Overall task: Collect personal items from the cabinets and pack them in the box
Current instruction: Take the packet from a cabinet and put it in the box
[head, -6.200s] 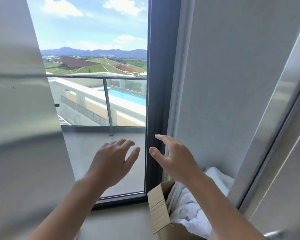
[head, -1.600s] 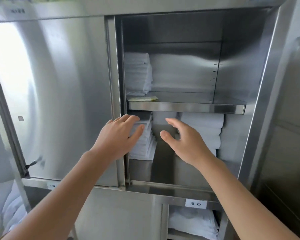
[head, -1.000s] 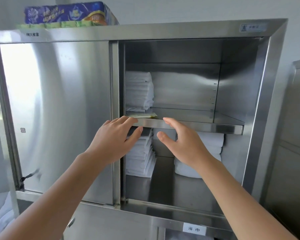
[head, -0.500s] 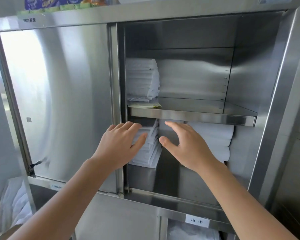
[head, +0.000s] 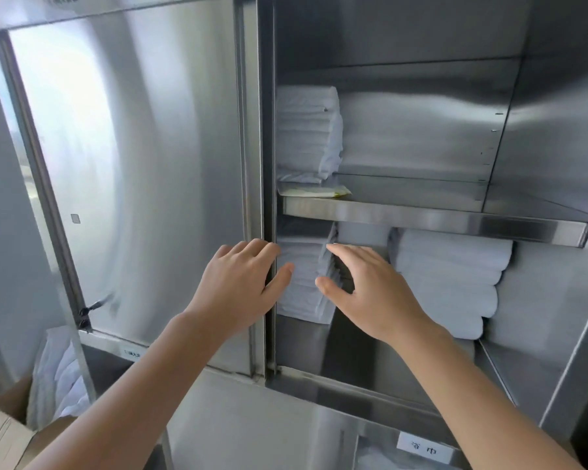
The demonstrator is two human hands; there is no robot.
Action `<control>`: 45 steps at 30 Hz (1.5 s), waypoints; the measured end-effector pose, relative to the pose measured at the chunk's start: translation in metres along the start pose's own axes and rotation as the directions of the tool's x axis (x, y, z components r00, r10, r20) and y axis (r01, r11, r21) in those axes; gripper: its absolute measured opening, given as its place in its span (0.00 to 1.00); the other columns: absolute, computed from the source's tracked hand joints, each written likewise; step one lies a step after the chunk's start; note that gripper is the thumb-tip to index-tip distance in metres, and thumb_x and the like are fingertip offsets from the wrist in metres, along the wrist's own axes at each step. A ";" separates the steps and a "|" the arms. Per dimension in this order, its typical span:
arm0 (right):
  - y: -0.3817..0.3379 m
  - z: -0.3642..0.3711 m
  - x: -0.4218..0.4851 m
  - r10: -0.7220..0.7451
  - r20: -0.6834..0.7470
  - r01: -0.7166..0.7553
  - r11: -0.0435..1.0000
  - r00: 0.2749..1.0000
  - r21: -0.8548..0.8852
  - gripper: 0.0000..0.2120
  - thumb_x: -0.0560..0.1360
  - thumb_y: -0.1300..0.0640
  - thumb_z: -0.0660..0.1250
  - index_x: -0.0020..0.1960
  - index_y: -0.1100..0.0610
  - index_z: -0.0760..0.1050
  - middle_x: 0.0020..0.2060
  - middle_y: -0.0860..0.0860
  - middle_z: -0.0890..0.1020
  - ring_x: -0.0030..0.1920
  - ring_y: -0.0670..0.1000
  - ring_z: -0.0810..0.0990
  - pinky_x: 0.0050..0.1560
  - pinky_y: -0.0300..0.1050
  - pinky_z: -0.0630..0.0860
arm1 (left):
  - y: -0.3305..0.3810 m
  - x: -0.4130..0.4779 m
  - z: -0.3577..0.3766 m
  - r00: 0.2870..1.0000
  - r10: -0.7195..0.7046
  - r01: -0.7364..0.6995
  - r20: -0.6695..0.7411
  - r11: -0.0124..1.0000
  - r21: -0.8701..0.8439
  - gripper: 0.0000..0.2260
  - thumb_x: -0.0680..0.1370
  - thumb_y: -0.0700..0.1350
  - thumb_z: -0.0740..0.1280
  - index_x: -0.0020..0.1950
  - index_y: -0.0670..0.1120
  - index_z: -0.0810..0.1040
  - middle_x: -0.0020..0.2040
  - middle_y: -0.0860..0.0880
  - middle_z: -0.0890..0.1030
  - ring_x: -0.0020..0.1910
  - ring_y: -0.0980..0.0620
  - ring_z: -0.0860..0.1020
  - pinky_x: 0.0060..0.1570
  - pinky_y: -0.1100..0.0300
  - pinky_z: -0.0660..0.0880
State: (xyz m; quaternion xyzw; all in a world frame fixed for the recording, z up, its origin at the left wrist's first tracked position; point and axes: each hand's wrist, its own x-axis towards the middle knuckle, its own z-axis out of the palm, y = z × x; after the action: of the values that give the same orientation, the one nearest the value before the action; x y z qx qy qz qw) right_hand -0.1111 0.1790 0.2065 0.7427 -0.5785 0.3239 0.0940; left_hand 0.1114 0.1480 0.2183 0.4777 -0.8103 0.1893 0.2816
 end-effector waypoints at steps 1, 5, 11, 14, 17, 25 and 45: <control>-0.002 0.001 0.010 -0.008 -0.008 0.008 1.000 1.000 0.002 0.31 0.80 0.36 0.60 0.79 0.49 0.66 0.75 0.43 0.72 0.75 0.44 0.66 0.68 0.41 0.65 | -0.004 0.007 0.001 1.000 0.008 -0.008 -0.011 1.000 -0.001 0.23 0.81 0.61 0.51 0.62 0.49 0.76 0.55 0.53 0.81 0.53 0.50 0.79 0.54 0.53 0.74; -0.011 0.005 0.043 -0.042 -0.046 0.042 0.999 0.998 -0.008 0.31 0.80 0.36 0.60 0.79 0.49 0.64 0.75 0.43 0.71 0.76 0.44 0.65 0.71 0.43 0.65 | -0.022 0.036 0.004 0.999 0.032 -0.032 -0.032 0.999 0.006 0.24 0.81 0.62 0.50 0.64 0.49 0.75 0.57 0.53 0.80 0.54 0.50 0.79 0.56 0.54 0.72; -0.009 -0.005 0.081 -0.058 -0.175 0.058 0.998 0.983 -0.008 0.29 0.80 0.39 0.63 0.77 0.50 0.68 0.73 0.45 0.74 0.74 0.45 0.68 0.65 0.38 0.63 | -0.039 0.063 0.005 0.995 0.064 -0.065 -0.074 0.998 -0.014 0.25 0.81 0.62 0.49 0.64 0.49 0.75 0.57 0.53 0.80 0.54 0.50 0.79 0.55 0.55 0.72; -0.003 -0.010 0.105 -0.072 -0.205 0.073 0.997 0.976 -0.003 0.28 0.80 0.40 0.63 0.76 0.51 0.69 0.72 0.45 0.75 0.73 0.46 0.69 0.63 0.39 0.65 | -0.041 0.072 0.001 0.992 0.062 -0.067 -0.109 0.997 -0.039 0.24 0.81 0.62 0.49 0.64 0.50 0.75 0.58 0.54 0.80 0.55 0.50 0.79 0.55 0.55 0.72; 0.006 -0.009 0.134 -0.090 -0.167 0.091 0.996 0.982 0.003 0.29 0.80 0.39 0.63 0.77 0.50 0.69 0.72 0.46 0.75 0.73 0.47 0.69 0.66 0.43 0.67 | -0.041 0.080 -0.003 0.989 0.038 -0.049 -0.140 0.996 -0.073 0.23 0.81 0.62 0.49 0.64 0.51 0.75 0.59 0.56 0.80 0.56 0.52 0.78 0.56 0.57 0.71; 0.040 0.014 0.173 -0.027 0.001 0.027 0.998 1.000 -0.065 0.32 0.78 0.37 0.65 0.76 0.52 0.69 0.72 0.50 0.76 0.72 0.52 0.72 0.67 0.49 0.70 | -0.037 0.085 -0.001 0.989 -0.006 -0.007 -0.148 0.996 -0.084 0.23 0.81 0.63 0.49 0.64 0.53 0.75 0.59 0.58 0.79 0.56 0.53 0.78 0.56 0.59 0.72; 0.061 -0.020 0.111 -0.181 -0.475 0.213 0.977 0.861 0.014 0.04 0.73 0.55 0.76 0.47 0.50 0.85 0.40 0.41 0.85 0.41 0.45 0.81 0.41 0.36 0.72 | 0.012 0.075 0.008 0.990 -0.021 0.005 -0.139 0.993 -0.117 0.21 0.81 0.63 0.48 0.62 0.56 0.74 0.56 0.61 0.78 0.53 0.59 0.77 0.54 0.63 0.71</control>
State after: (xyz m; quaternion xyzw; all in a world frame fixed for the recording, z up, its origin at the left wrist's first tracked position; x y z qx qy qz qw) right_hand -0.1610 0.0820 0.2729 0.6996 -0.4481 0.5024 0.2397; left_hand 0.0704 0.0993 0.2596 0.4514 -0.7951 0.1729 0.3662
